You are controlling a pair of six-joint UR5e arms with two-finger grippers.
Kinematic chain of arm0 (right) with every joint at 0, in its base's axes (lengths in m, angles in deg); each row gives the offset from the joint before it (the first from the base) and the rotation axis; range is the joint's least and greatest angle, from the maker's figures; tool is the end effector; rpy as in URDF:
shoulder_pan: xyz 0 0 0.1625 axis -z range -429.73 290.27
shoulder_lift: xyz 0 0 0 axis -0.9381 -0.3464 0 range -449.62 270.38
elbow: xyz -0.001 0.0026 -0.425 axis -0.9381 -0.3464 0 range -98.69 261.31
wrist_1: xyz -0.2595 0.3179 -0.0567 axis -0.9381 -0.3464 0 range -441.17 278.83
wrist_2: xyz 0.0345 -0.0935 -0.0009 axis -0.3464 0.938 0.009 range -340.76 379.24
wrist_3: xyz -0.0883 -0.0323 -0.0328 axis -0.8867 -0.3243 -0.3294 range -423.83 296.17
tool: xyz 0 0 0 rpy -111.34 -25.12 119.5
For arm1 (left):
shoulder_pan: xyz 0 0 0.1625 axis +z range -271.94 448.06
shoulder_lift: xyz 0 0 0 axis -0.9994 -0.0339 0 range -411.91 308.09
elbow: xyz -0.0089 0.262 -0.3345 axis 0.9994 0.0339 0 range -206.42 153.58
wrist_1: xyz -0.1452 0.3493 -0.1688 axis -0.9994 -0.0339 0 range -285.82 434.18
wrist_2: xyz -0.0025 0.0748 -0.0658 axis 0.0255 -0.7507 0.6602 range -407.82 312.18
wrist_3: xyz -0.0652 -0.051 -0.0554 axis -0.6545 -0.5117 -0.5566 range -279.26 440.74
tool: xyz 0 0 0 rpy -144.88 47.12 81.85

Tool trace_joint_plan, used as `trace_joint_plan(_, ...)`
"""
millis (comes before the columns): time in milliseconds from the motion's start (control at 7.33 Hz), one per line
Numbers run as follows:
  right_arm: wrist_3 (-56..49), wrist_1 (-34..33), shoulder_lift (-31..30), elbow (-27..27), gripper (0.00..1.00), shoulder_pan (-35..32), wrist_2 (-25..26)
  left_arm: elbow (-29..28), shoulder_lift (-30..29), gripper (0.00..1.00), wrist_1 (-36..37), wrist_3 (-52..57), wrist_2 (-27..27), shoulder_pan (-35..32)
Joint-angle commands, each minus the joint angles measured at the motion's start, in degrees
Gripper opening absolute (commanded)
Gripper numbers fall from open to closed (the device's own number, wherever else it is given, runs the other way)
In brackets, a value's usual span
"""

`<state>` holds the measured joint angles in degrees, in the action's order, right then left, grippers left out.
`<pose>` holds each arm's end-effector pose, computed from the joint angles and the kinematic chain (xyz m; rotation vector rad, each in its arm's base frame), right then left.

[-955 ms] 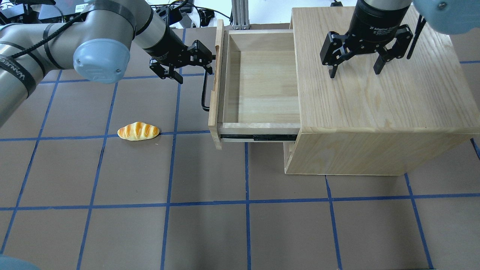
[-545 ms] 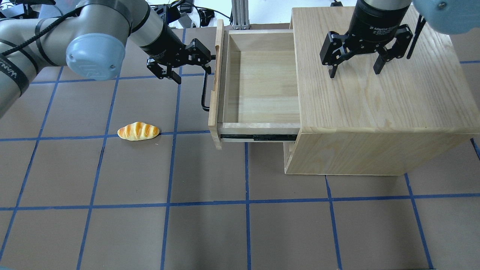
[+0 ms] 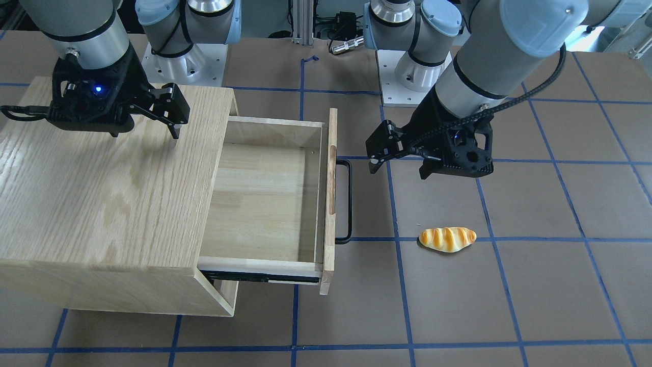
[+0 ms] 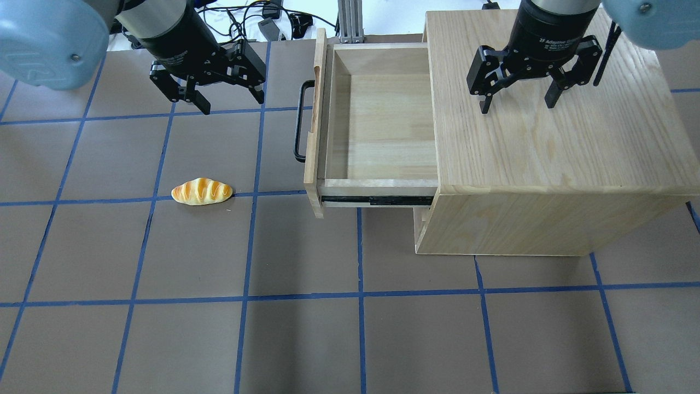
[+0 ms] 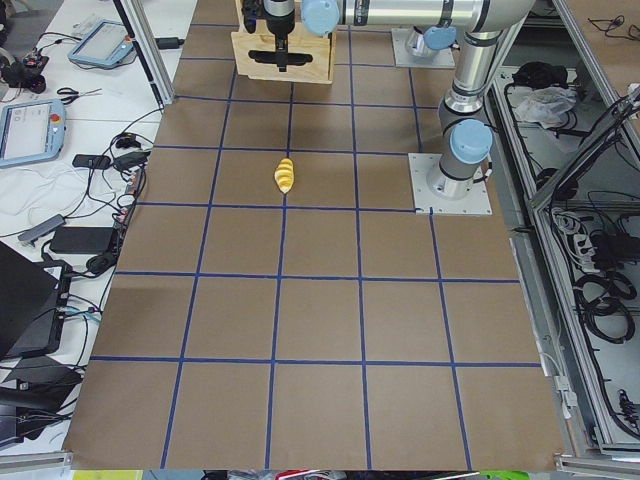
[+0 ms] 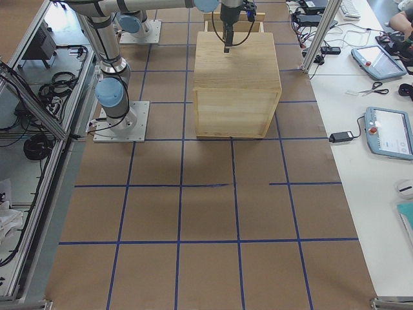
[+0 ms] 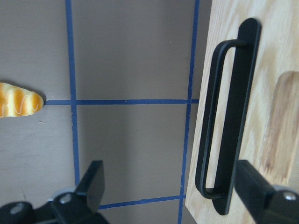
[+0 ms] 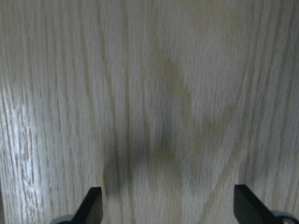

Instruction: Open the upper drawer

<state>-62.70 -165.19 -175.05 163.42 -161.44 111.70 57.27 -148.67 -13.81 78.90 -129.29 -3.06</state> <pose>0.1445 -0.5163 0.5048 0.0171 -3.0965 -0.0705 -0.1586 -0.5415 0.4857 0.0157 -2.9919 0.0350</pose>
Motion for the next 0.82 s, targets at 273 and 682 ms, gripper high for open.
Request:
trace_joint_plan(273,0.0,0.0,0.0,0.0,1.0,0.0,0.0,-0.2,4.6,1.0,-3.2,4.5,-10.5,0.2)
trace_joint_plan(682,-0.1,0.0,0.0,0.0,1.0,0.0,0.0,0.1,4.1,1.0,-2.7,4.5,-10.5,0.3)
